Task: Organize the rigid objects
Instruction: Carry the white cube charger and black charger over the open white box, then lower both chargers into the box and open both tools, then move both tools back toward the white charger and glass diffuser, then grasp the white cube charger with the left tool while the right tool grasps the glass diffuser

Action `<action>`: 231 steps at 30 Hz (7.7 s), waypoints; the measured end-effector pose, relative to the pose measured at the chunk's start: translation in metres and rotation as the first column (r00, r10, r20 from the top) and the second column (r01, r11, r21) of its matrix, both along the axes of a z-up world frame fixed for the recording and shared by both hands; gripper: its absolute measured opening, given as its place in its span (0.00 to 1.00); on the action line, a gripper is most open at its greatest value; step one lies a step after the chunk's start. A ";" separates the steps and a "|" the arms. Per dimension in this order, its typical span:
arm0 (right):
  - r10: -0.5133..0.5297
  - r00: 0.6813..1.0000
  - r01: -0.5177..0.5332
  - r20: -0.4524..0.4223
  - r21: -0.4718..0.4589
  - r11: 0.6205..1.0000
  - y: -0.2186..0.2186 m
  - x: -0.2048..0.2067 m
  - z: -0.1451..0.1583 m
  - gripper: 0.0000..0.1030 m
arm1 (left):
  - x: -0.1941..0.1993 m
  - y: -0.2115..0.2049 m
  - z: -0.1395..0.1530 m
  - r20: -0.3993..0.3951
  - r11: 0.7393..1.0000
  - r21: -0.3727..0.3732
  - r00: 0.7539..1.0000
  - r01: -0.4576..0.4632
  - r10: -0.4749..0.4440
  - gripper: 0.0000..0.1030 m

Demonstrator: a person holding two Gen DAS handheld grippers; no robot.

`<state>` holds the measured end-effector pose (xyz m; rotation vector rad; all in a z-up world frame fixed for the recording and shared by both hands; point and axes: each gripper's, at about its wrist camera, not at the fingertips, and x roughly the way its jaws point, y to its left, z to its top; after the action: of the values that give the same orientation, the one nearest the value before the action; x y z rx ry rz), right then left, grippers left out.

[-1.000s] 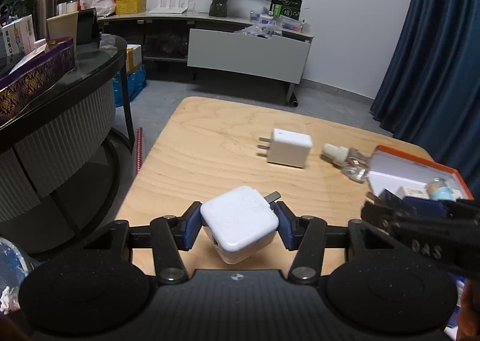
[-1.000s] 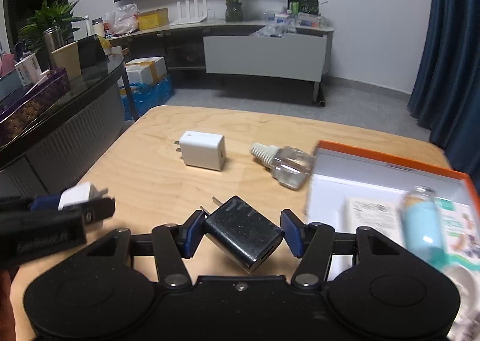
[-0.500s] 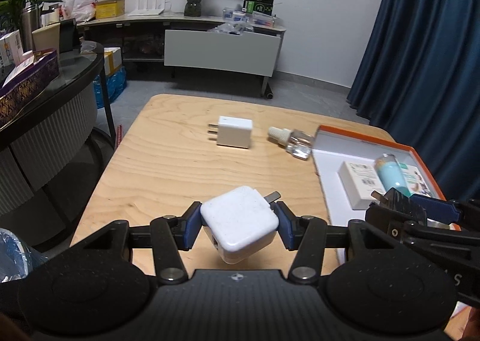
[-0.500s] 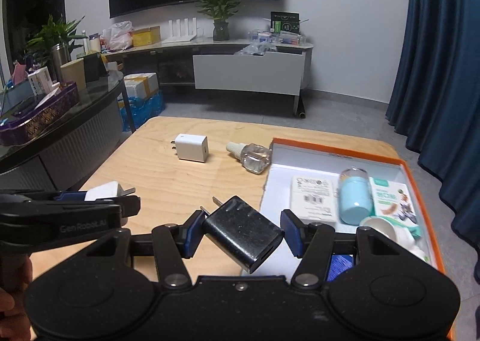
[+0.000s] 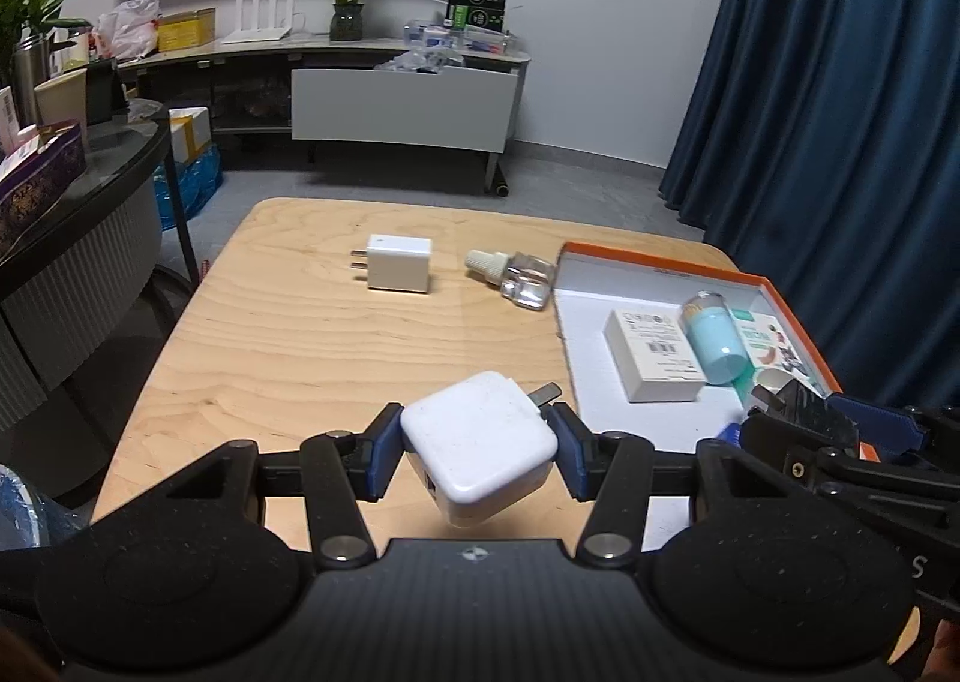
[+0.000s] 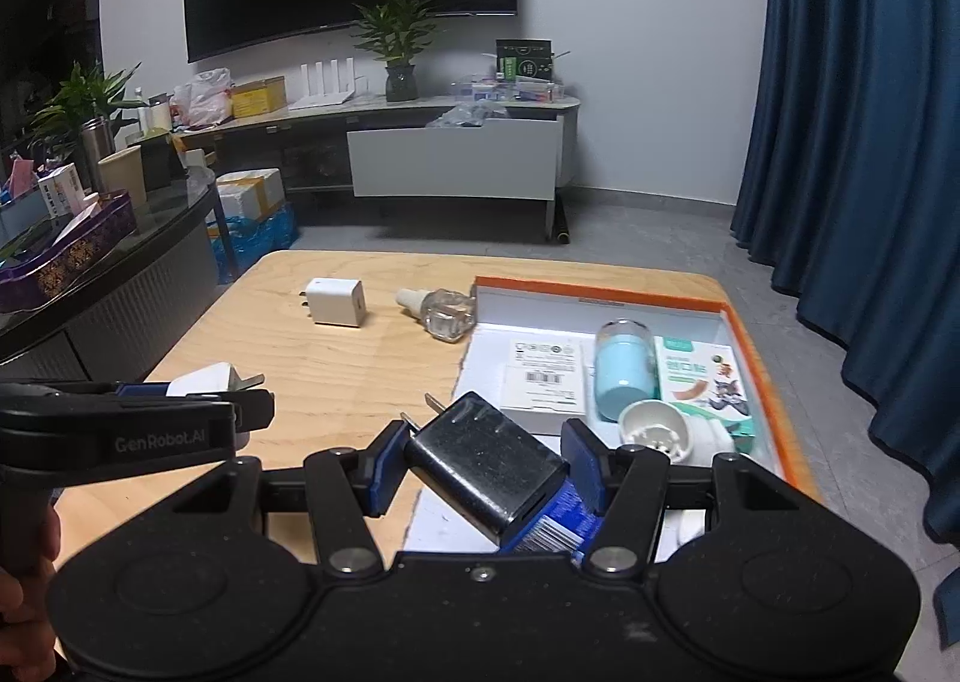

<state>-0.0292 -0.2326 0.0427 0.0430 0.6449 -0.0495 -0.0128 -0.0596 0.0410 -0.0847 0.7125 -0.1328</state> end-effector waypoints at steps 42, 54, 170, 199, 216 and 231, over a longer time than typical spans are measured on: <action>-0.162 0.985 0.161 0.059 0.017 0.987 -0.070 -0.036 0.015 0.66 | 0.001 -0.084 0.008 -0.006 0.981 -0.012 0.981 0.193 -0.193 0.51; -0.178 0.982 0.177 0.068 0.025 0.984 -0.082 -0.028 0.016 0.66 | 0.009 -0.094 0.008 -0.009 0.979 -0.008 0.979 0.203 -0.203 0.51; -0.071 0.997 0.068 0.033 0.089 0.994 -0.062 0.071 0.007 0.78 | 0.087 0.000 -0.010 -0.084 0.997 -0.053 0.995 -0.052 0.047 0.83; 0.046 0.998 -0.040 -0.053 0.121 0.992 -0.026 0.127 -0.034 0.78 | 0.193 0.034 -0.073 -0.023 0.984 0.113 0.990 -0.138 0.141 0.89; 0.088 0.986 -0.055 -0.143 0.217 0.975 0.003 0.233 -0.078 0.78 | 0.125 0.082 -0.048 -0.034 0.995 0.038 0.996 -0.087 0.088 0.64; 0.241 0.968 -0.224 -0.070 0.189 0.956 0.031 0.239 -0.084 0.88 | 0.108 0.104 -0.049 -0.009 0.992 0.010 0.992 -0.123 0.123 0.64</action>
<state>0.2102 -0.2015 -0.0415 0.1397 0.7426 0.2364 0.0951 0.0443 -0.0077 -0.1204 0.7156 -0.0111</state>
